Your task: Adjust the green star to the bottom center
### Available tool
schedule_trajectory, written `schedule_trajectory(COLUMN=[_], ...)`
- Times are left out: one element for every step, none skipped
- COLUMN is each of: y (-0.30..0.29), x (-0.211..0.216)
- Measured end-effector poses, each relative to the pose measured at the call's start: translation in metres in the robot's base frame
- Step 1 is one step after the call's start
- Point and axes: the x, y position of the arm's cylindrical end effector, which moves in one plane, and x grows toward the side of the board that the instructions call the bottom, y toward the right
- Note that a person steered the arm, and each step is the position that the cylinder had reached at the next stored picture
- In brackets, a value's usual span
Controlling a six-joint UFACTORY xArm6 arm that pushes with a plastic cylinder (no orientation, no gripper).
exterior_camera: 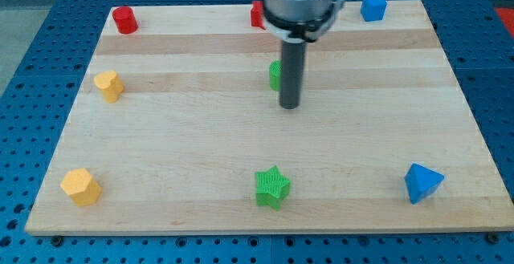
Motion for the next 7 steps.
schedule_trajectory(y=[-0.087,-0.132,-0.133,-0.109,-0.071,-0.018,0.026], x=[-0.009,0.007,0.072,0.128,0.165,0.185,0.185])
